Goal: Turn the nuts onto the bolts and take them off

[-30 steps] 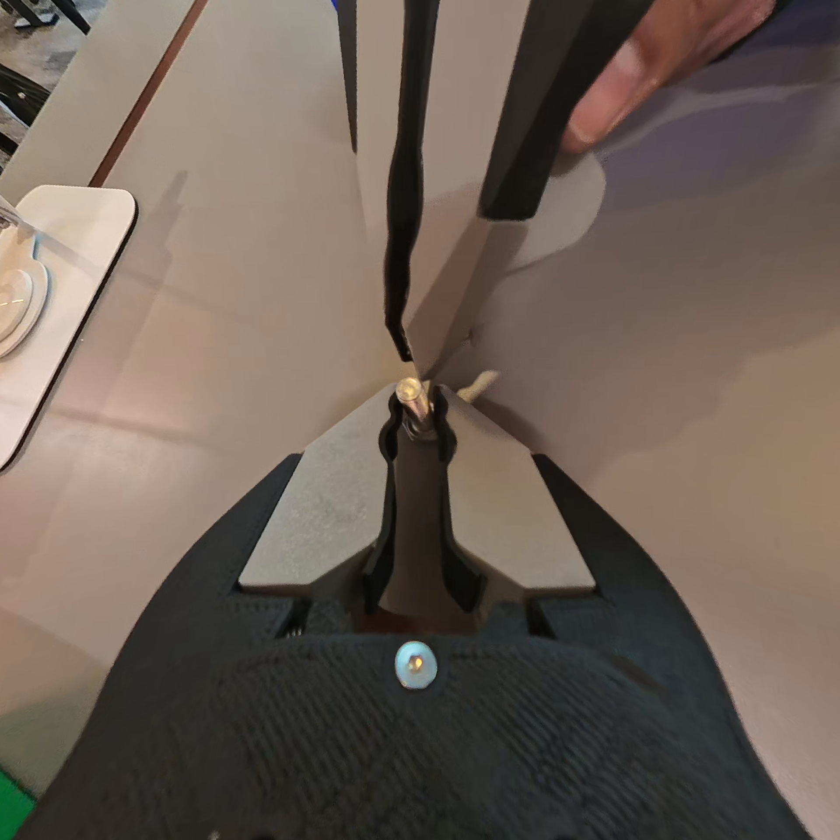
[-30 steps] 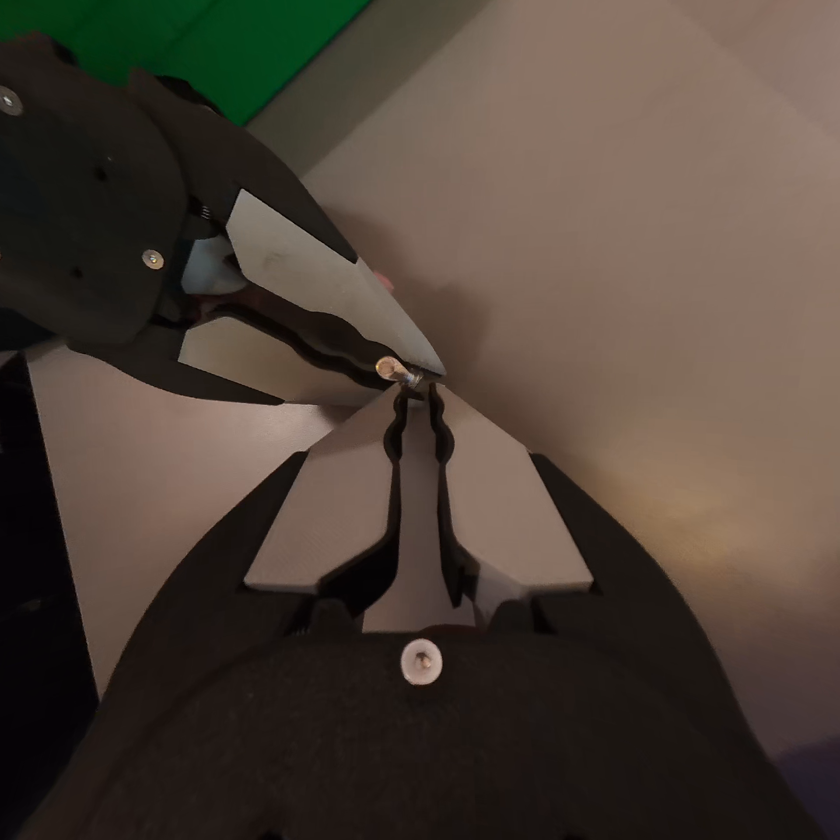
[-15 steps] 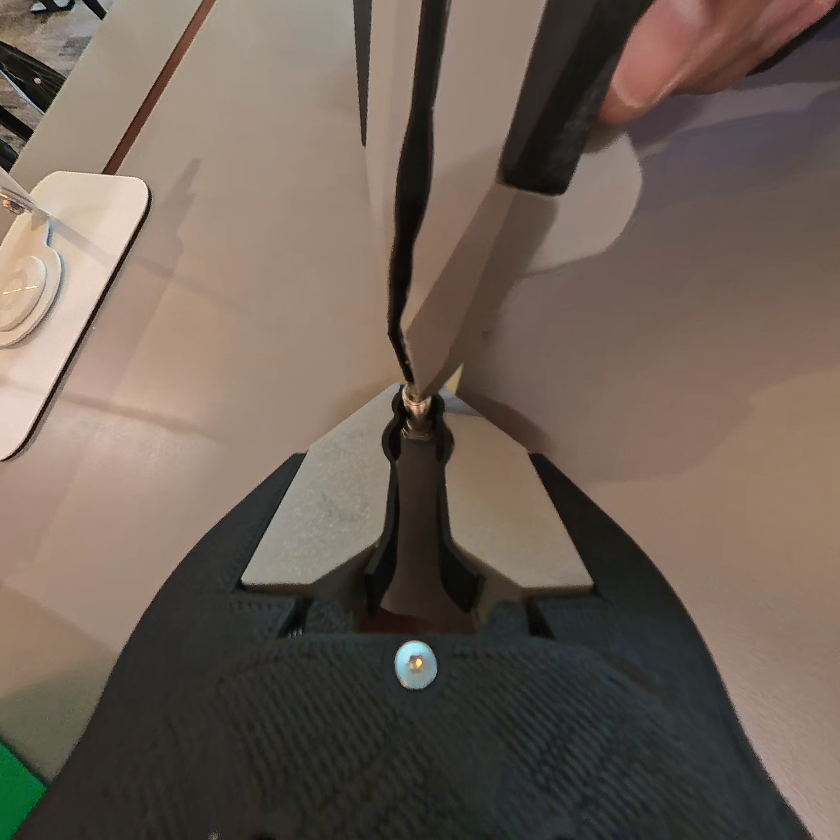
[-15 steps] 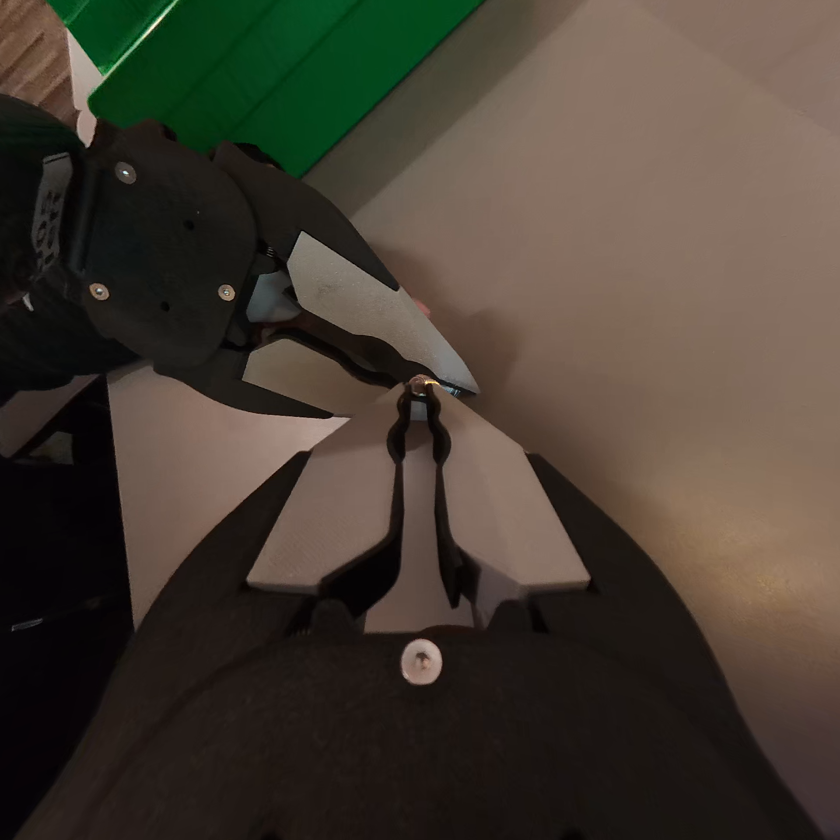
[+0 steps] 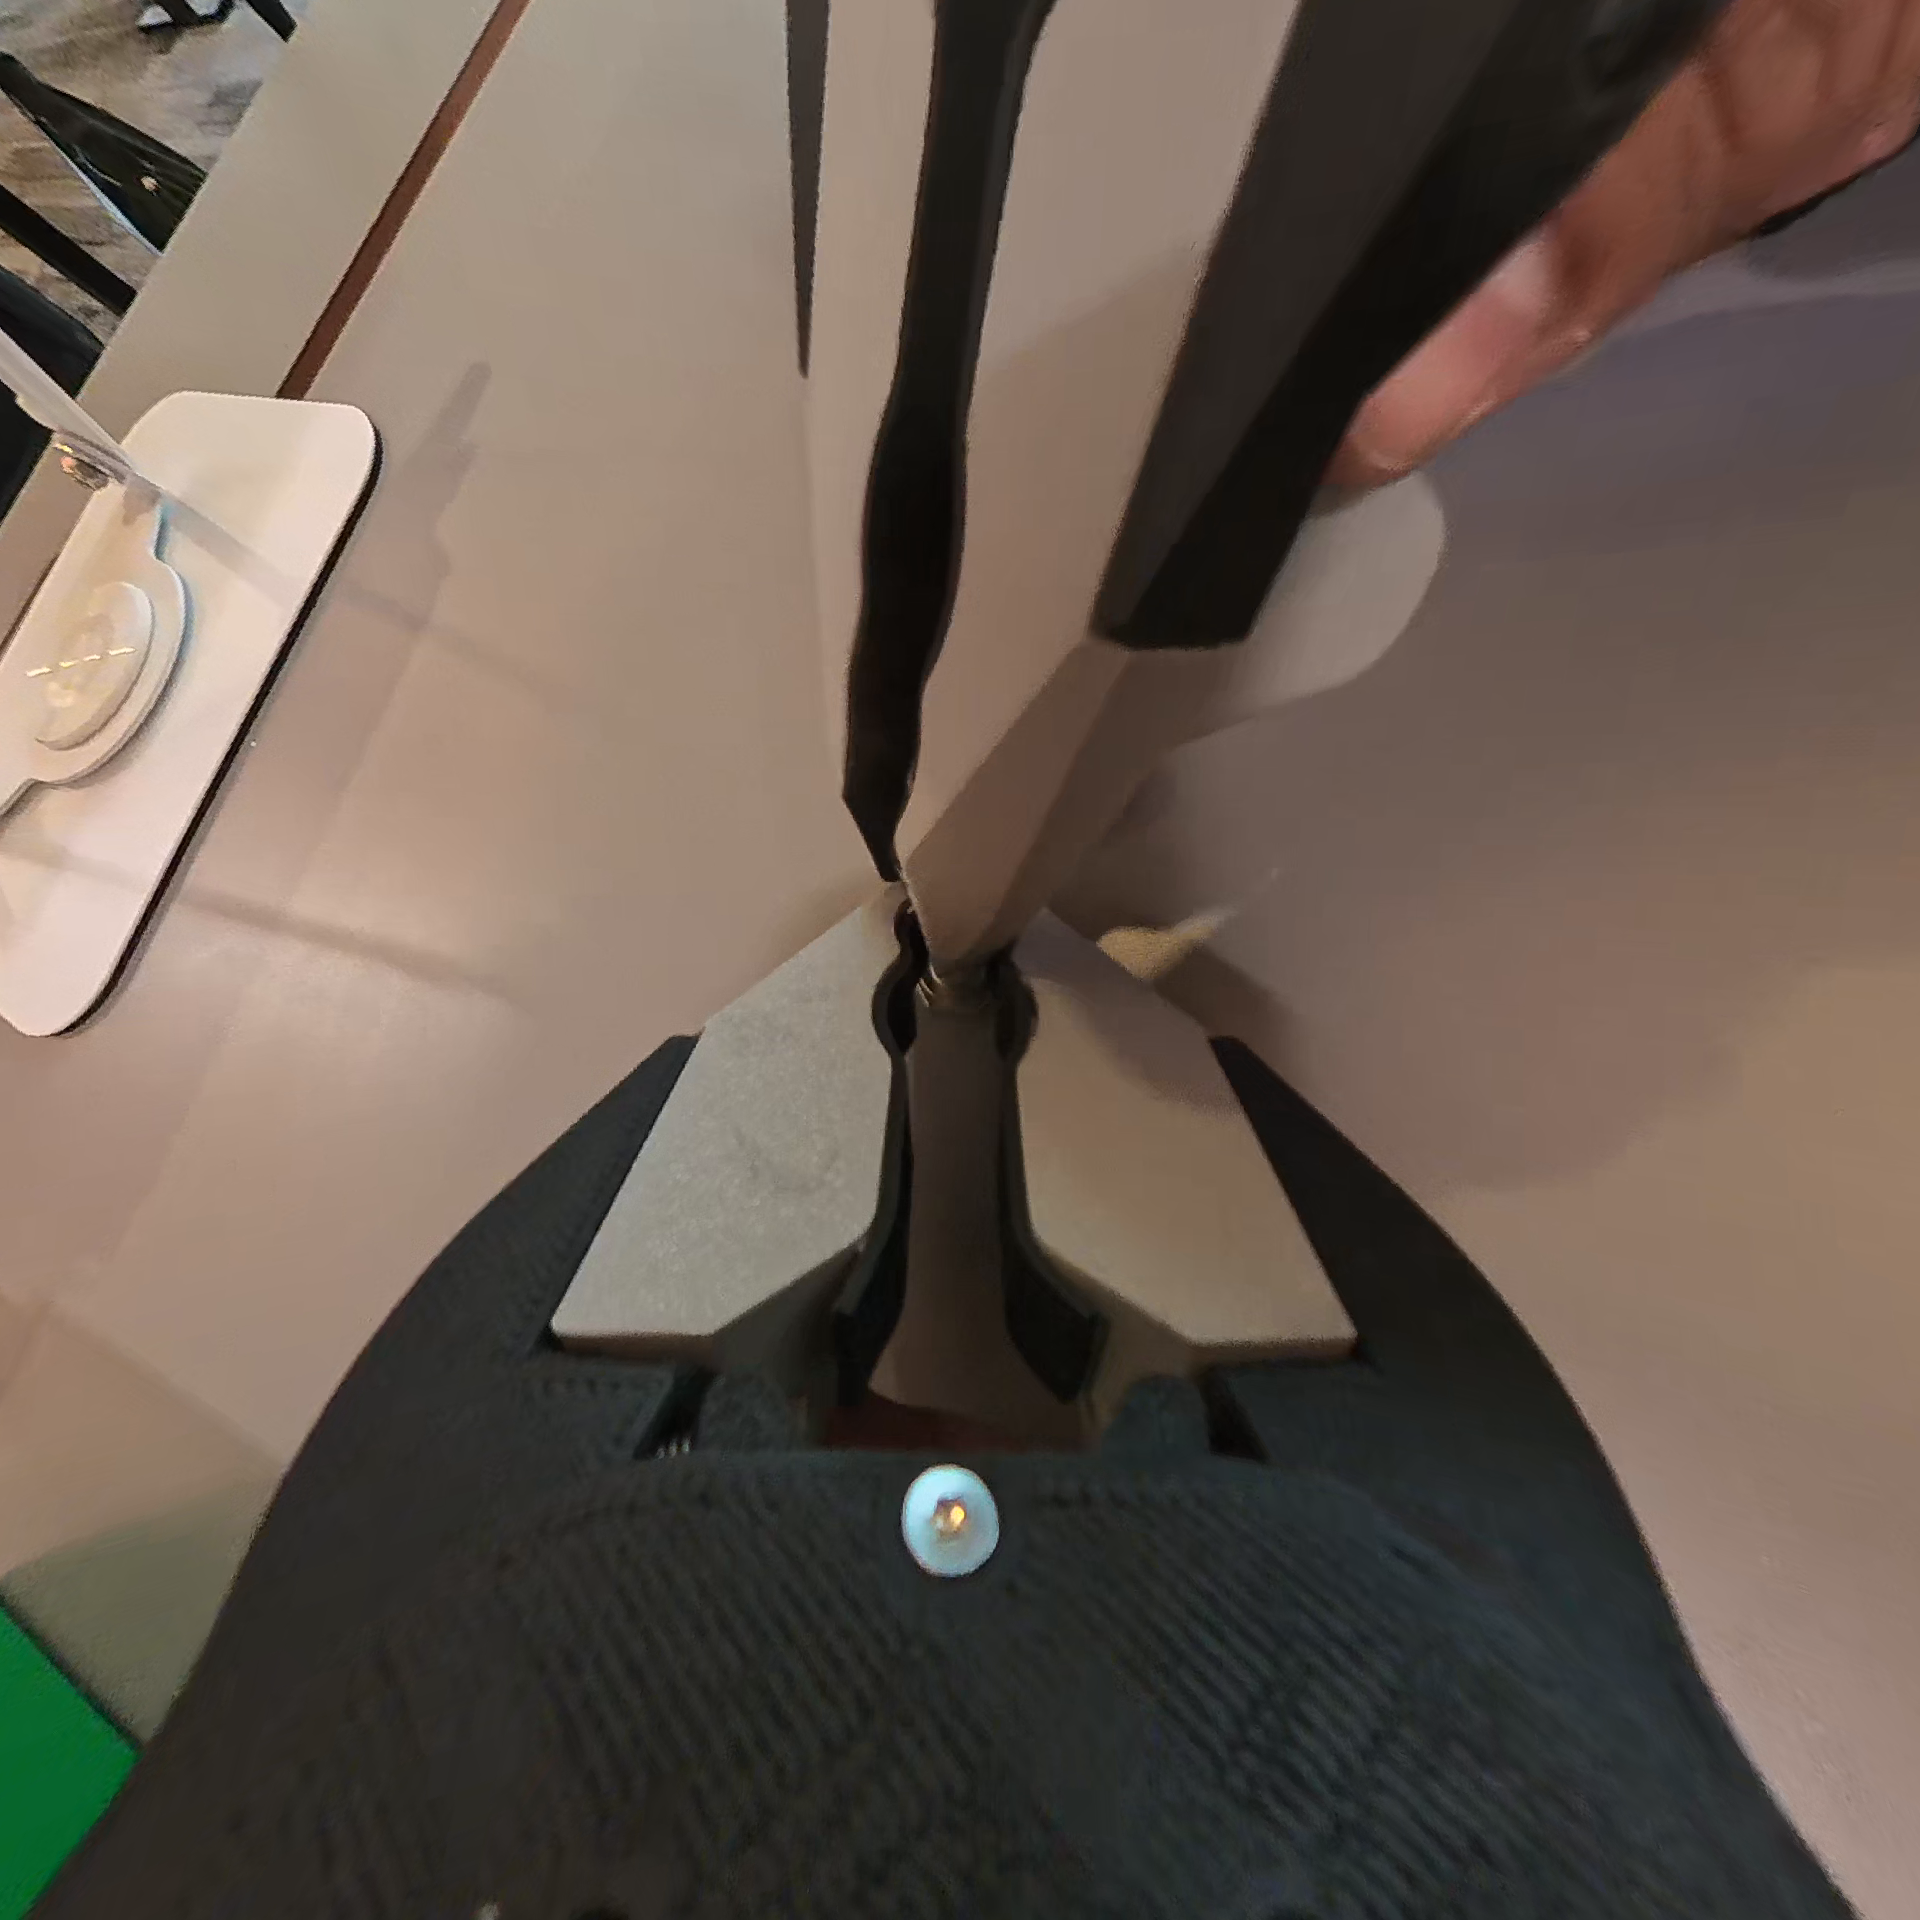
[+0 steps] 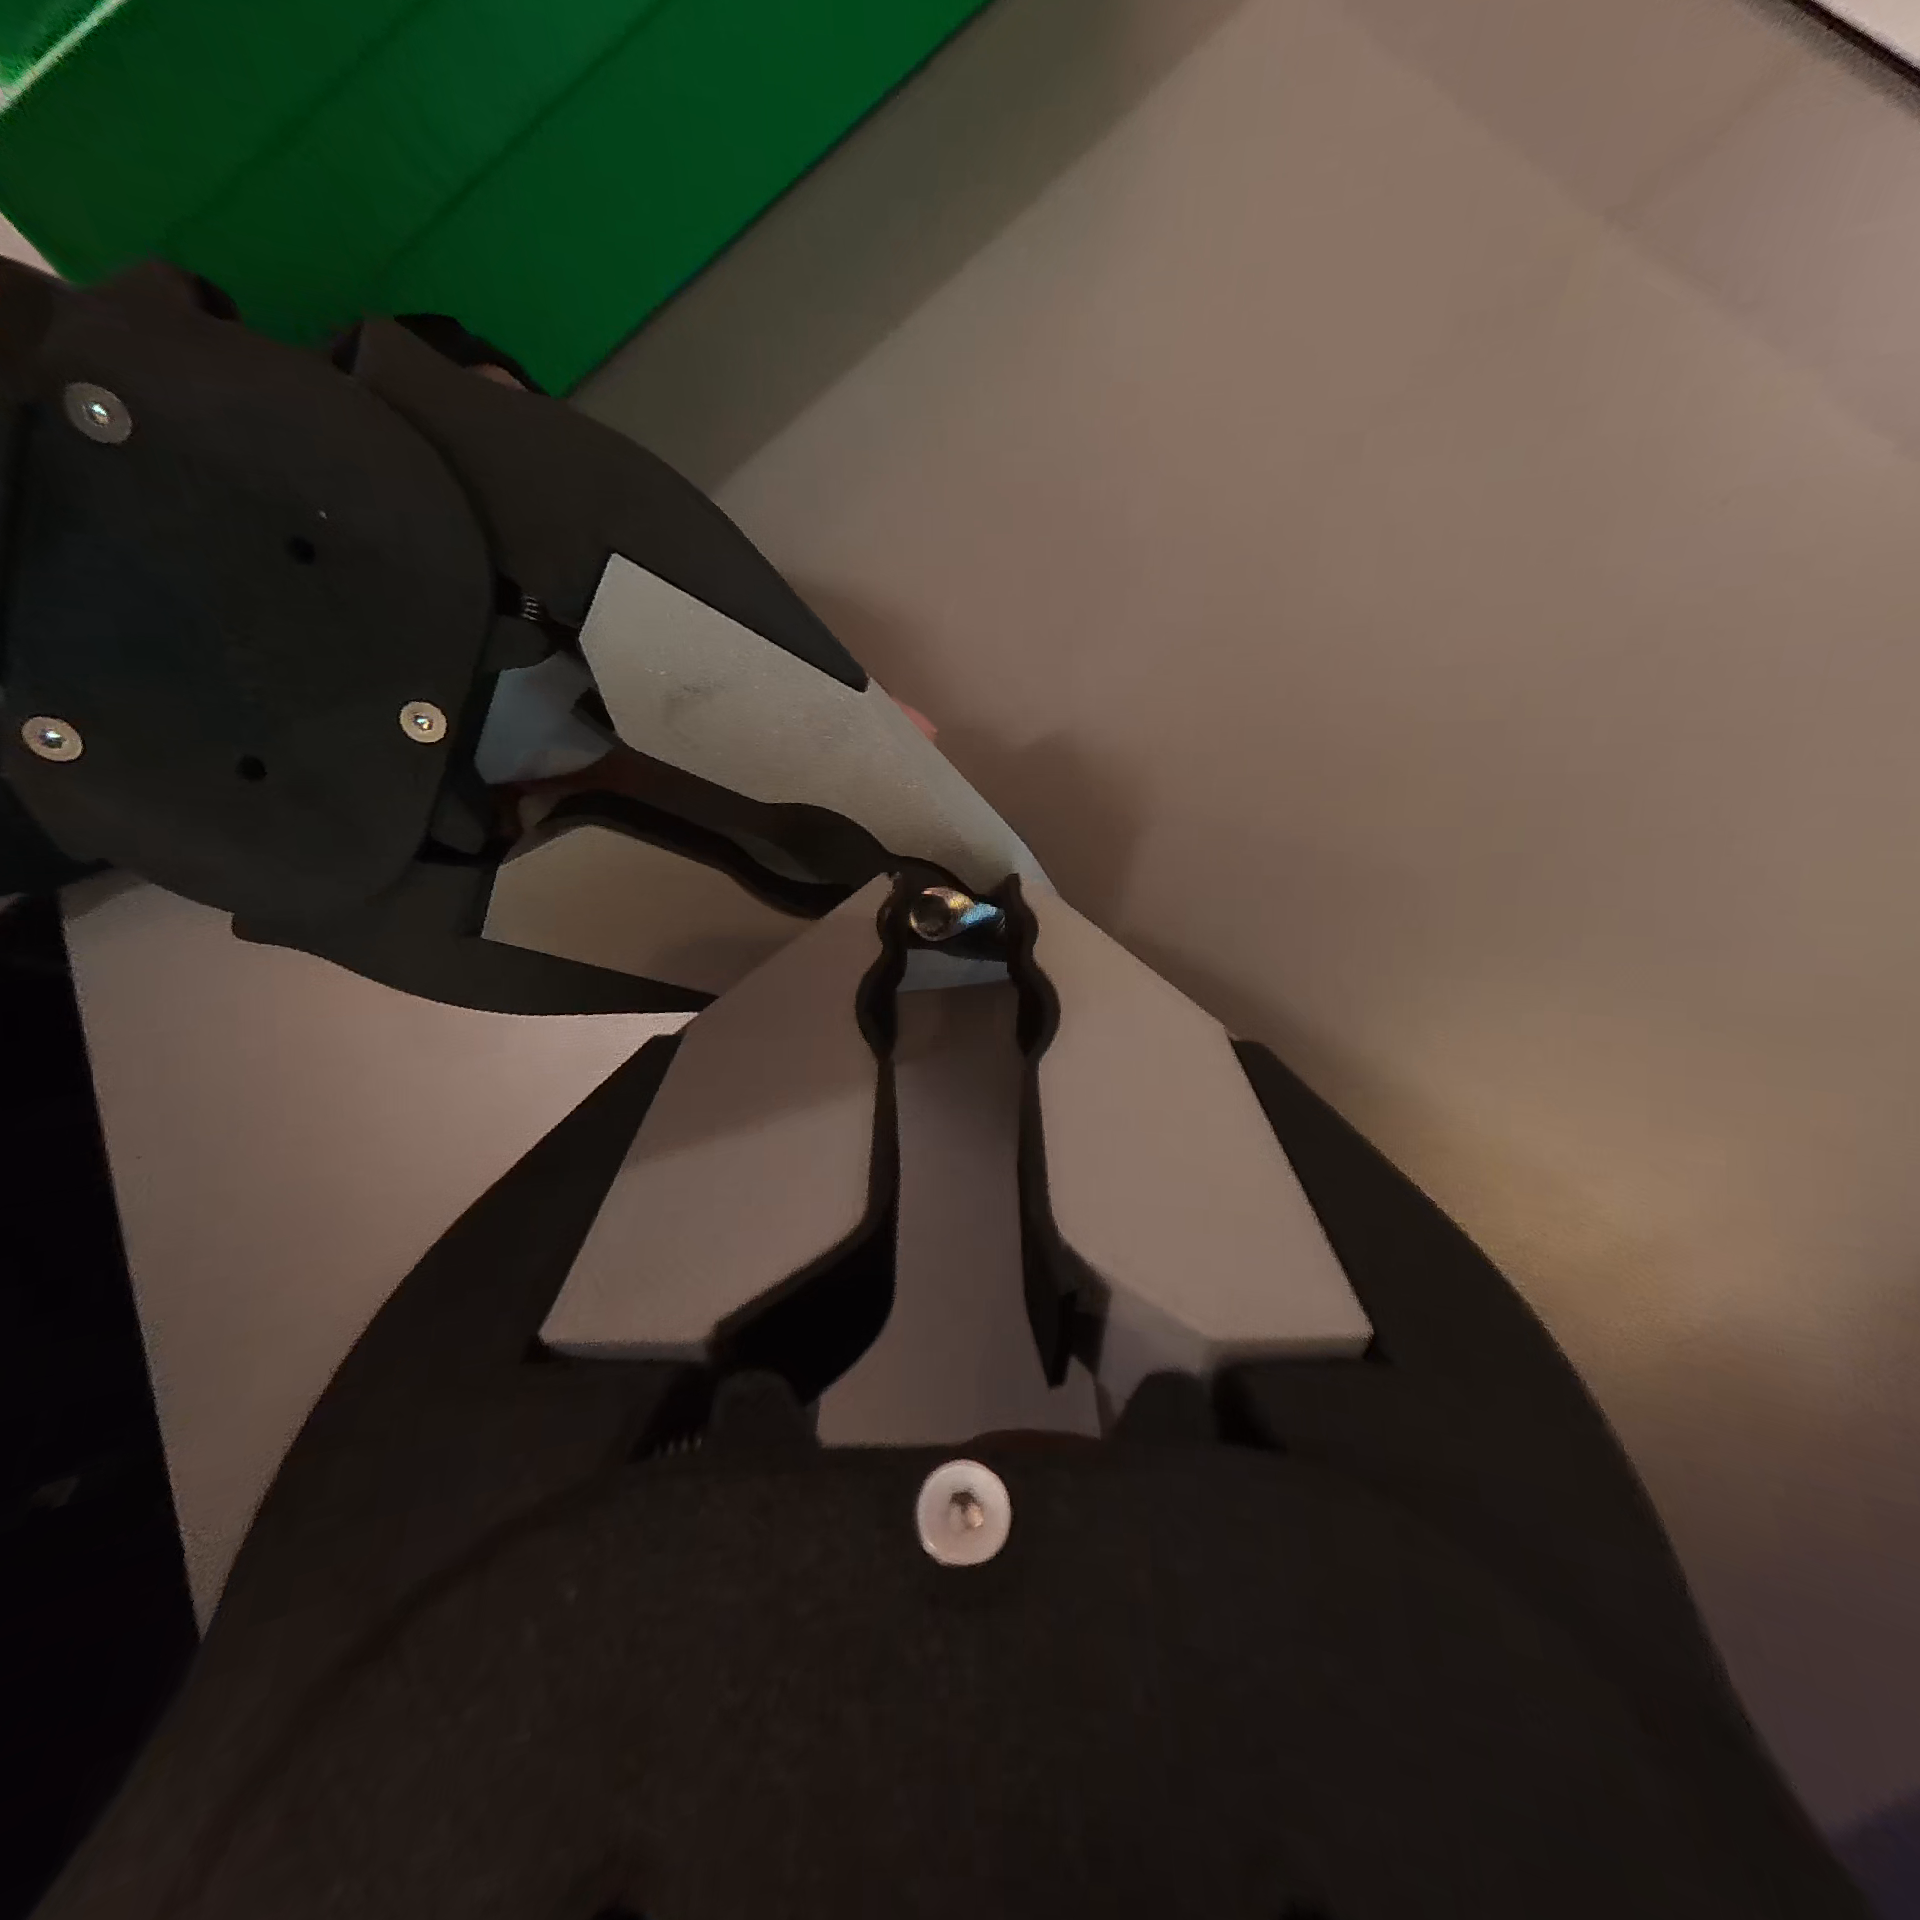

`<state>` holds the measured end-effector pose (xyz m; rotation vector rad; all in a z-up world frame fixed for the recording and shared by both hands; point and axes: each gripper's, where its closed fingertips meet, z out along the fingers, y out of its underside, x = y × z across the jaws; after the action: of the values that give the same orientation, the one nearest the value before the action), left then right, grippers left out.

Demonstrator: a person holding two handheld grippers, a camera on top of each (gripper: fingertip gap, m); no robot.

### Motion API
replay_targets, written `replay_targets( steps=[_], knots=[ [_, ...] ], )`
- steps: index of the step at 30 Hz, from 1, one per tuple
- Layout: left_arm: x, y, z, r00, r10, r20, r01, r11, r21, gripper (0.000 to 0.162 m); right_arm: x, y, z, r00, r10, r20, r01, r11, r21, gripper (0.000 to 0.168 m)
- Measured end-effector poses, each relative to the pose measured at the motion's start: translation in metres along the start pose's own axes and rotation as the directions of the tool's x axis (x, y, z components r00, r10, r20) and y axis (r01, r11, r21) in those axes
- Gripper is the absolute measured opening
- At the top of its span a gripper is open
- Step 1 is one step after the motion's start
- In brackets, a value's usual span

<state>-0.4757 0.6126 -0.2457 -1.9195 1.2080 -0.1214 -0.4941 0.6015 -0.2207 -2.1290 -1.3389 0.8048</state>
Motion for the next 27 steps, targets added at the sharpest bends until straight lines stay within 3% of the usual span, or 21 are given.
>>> replay_targets(
  steps=[4, 13, 27],
  knots=[
    [-0.0014, 0.0003, 0.0004, 1.000, -0.008, 0.008, 0.008, 1.000, -0.003, 0.008, 0.0016, 0.0029, -0.0009, 1.000, -0.006, -0.012, 0.006, 1.000, -0.017, 0.007],
    [-0.0026, 0.0002, 0.0003, 1.000, -0.006, 0.021, 0.006, 1.000, -0.004, 0.009, 0.0041, 0.0031, -0.0029, 1.000, 0.022, 0.011, -0.022, 1.000, -0.009, 0.007],
    [-0.0067, -0.0014, -0.0014, 0.999, 0.015, 0.052, -0.016, 1.000, 0.014, 0.025, 0.0034, -0.0008, -0.0068, 0.998, 0.044, 0.039, -0.044, 0.999, 0.017, 0.007]
  ],
)
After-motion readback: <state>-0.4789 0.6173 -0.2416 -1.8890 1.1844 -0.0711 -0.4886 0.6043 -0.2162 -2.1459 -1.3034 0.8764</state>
